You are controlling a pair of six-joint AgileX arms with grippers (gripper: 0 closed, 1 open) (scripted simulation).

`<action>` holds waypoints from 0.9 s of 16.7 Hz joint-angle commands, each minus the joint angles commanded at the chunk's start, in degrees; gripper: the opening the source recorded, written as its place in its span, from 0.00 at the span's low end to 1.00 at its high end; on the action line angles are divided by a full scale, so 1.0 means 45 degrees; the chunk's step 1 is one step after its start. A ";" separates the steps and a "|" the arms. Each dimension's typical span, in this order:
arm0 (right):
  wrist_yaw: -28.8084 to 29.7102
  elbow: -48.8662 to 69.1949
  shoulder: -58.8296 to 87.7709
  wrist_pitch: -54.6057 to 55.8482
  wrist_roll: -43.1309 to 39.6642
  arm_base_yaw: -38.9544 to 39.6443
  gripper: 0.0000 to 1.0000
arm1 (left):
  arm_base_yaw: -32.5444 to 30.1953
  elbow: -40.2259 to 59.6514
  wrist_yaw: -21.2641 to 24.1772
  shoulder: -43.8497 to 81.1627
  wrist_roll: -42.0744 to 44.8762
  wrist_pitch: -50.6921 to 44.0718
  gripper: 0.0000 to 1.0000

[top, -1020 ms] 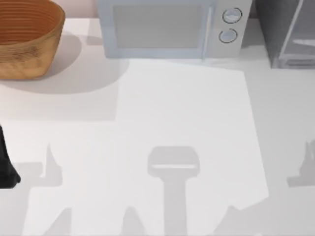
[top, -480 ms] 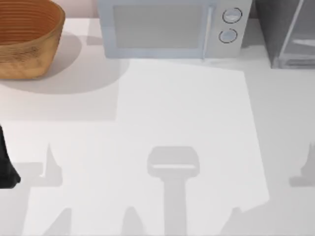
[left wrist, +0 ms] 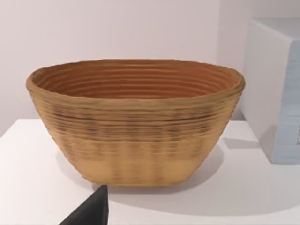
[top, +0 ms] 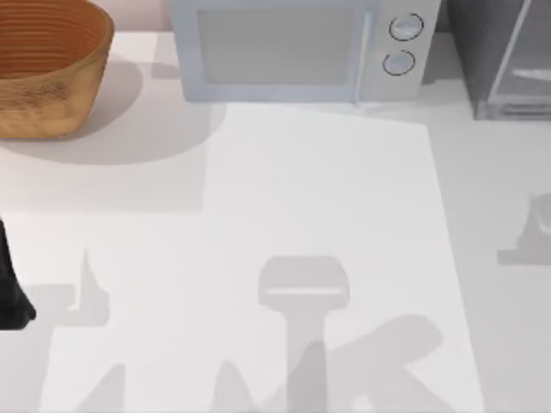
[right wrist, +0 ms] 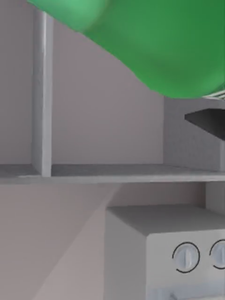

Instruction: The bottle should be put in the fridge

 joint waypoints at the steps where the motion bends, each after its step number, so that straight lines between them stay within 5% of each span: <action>1: -0.0146 0.0622 0.1329 0.0715 0.0002 -0.0195 0.01 | 0.0000 0.0000 0.0000 0.0000 0.0000 0.0000 1.00; 10: -0.1584 0.6208 1.5026 0.7144 0.0077 -0.1841 0.01 | 0.0000 0.0000 0.0000 0.0000 0.0000 0.0000 1.00; 15: -0.2185 0.8338 1.9577 0.9594 0.0134 -0.2418 0.01 | 0.0000 0.0000 0.0000 0.0000 0.0000 0.0000 1.00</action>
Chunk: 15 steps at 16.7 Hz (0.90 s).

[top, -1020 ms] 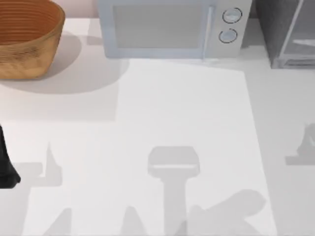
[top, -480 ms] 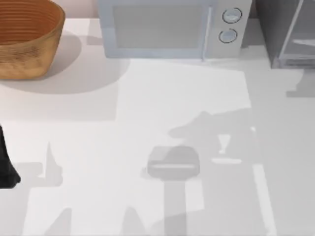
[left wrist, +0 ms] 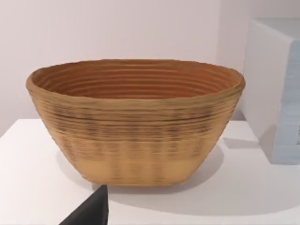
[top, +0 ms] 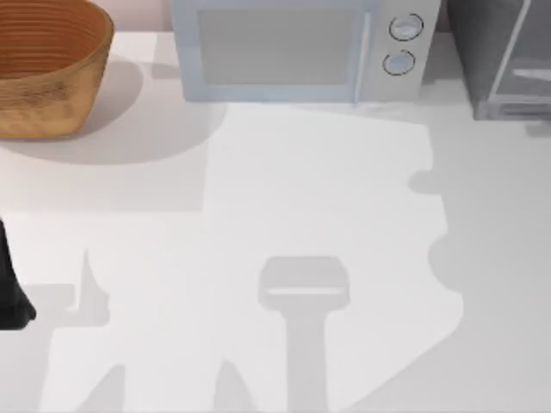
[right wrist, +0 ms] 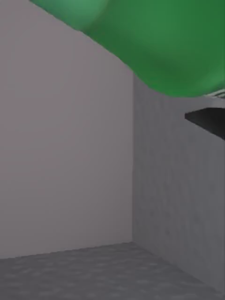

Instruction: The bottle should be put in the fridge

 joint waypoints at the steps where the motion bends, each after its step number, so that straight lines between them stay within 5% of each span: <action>1: -0.0072 0.0259 0.0509 0.0299 0.0007 -0.0072 0.01 | 0.0000 0.0000 0.0000 0.0000 0.0000 0.0000 1.00; 10: -0.0153 0.0757 0.1391 0.0584 0.0055 -0.0079 0.01 | 0.0000 0.0000 0.0000 0.0000 0.0000 0.0000 1.00; 15: 0.0145 0.3584 0.2973 -0.0682 0.0093 0.0136 0.01 | 0.0000 0.0000 0.0000 0.0000 0.0000 0.0000 1.00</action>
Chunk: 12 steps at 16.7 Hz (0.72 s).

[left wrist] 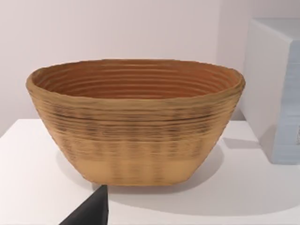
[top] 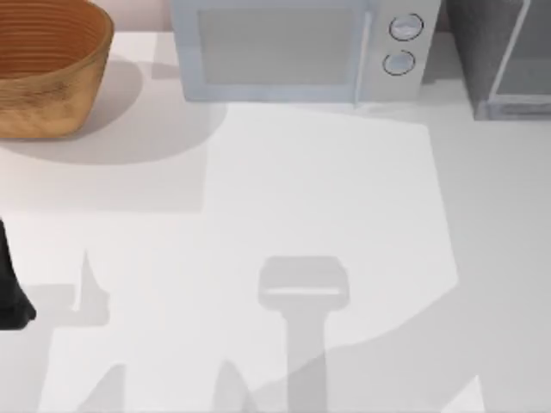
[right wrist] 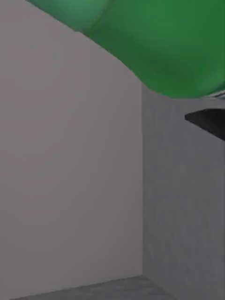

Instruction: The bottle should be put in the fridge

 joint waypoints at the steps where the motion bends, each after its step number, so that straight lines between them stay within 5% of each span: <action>1: 0.0074 0.0852 0.0367 -0.0336 -0.0013 0.0070 0.01 | 0.0000 0.0000 0.0000 0.0000 0.0000 0.0000 1.00; 10: 0.0362 0.3436 0.1636 -0.1721 -0.0089 0.0382 0.01 | 0.0000 0.0000 0.0000 0.0000 0.0000 0.0000 1.00; 12: 0.0362 0.3436 0.1636 -0.1721 -0.0089 0.0382 0.16 | 0.0000 0.0000 0.0000 0.0000 0.0000 0.0000 1.00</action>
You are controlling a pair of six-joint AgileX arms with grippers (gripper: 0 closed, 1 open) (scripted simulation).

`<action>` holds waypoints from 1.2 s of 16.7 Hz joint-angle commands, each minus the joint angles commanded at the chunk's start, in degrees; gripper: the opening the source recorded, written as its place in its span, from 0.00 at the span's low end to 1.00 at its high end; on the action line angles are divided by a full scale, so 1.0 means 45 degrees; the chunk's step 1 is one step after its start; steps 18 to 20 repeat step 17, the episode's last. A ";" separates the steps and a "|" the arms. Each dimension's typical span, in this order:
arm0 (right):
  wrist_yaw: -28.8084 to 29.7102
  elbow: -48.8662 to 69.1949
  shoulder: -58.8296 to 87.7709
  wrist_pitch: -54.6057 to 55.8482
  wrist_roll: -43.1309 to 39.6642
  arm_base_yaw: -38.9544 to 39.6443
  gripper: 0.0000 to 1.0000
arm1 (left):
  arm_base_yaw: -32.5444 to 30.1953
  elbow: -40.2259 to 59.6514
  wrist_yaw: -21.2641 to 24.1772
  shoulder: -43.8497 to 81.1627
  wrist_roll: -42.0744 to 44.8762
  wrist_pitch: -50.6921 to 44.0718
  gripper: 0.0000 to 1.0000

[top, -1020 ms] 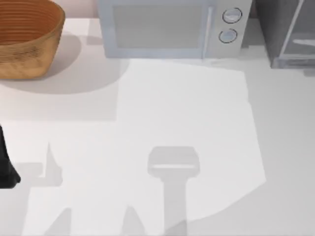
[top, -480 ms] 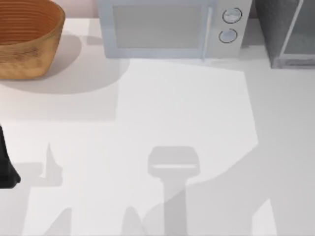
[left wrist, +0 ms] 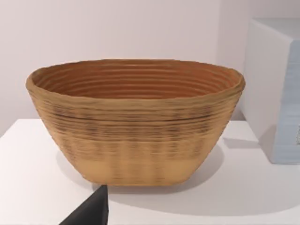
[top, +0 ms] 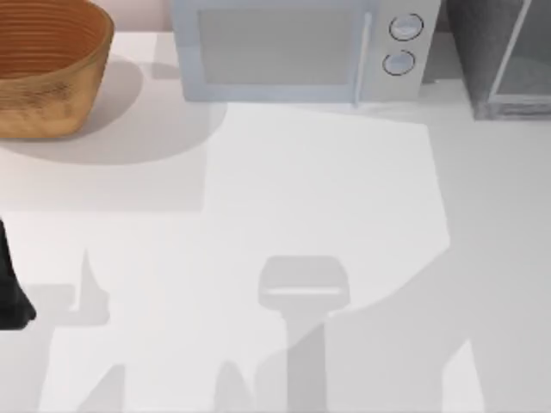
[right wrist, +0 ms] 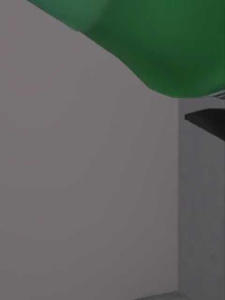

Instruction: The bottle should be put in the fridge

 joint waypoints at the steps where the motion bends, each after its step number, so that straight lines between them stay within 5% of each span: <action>1: 0.0000 0.0000 0.0000 0.0000 0.0000 0.0000 0.23 | 0.0000 0.0000 0.0000 0.0000 0.0000 0.0000 1.00; 11: 0.0000 0.0000 0.0000 0.0000 0.0000 0.0000 0.98 | 0.0000 0.0000 0.0000 0.0000 0.0000 0.0000 1.00; 20: 0.0000 0.0000 0.0000 0.0000 0.0000 0.0000 1.00 | 0.0000 0.0000 0.0000 0.0000 0.0000 0.0000 1.00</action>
